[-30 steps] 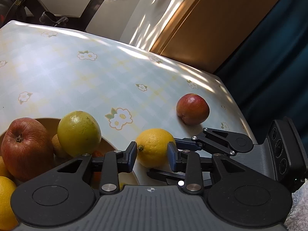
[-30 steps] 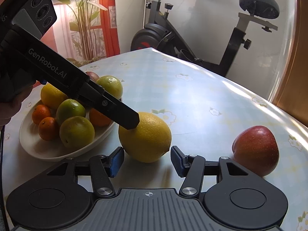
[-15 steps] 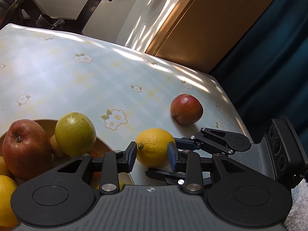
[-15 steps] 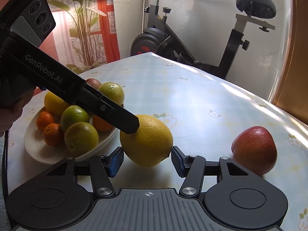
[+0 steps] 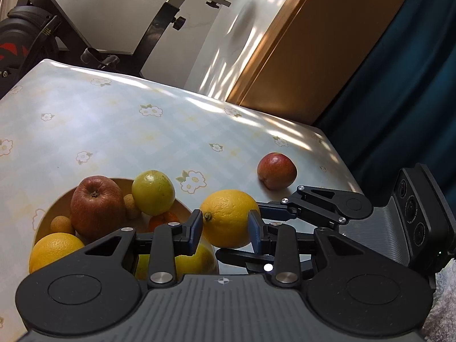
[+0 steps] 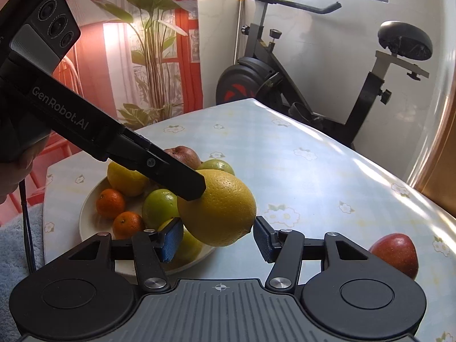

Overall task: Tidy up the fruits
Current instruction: 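Carry the yellow citrus onto the cream plate with the left gripper, then open the left gripper and lift it away from the plate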

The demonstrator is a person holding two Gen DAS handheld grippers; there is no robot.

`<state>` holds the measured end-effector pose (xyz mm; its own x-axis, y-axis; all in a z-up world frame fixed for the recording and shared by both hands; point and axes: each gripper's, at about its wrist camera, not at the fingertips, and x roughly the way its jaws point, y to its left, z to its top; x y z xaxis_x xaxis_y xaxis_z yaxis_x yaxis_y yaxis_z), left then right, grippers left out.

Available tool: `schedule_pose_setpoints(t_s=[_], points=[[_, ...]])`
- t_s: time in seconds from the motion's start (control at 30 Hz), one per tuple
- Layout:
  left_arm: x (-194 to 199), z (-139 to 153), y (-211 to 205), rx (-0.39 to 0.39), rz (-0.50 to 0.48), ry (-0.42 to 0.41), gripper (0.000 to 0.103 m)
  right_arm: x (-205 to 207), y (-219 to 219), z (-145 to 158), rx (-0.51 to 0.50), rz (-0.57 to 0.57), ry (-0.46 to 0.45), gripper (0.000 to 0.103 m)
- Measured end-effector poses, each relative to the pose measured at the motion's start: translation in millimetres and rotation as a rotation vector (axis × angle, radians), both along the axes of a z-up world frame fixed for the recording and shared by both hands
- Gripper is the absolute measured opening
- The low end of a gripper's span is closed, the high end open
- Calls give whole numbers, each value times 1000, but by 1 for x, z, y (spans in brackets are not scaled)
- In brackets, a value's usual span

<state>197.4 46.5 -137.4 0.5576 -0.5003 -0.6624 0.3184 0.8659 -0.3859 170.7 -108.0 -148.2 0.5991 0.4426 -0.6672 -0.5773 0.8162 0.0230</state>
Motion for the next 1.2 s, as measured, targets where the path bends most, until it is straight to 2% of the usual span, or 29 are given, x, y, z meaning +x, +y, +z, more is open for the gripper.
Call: schedule_pose_setpoints(t_s=[0.3, 0.57, 0.77, 0.93, 1.03, 1.2], points=[[-19, 8, 50, 8, 69, -4, 37, 7, 54, 4, 17, 50, 31, 51], [-28, 6, 96, -12, 139, 1, 37, 24, 101, 2, -24, 113, 50, 51], [-15, -5, 102, -21, 156, 16, 36, 33, 113, -6, -62, 105, 67, 51], [-13, -6, 103, -31, 168, 6, 37, 35, 109, -8, -47, 99, 81, 51], [-15, -6, 99, -1, 179, -1, 36, 33, 111, -11, -81, 110, 89, 51], [-19, -5, 99, 31, 191, -3, 36, 29, 107, -9, -71, 101, 83, 52]])
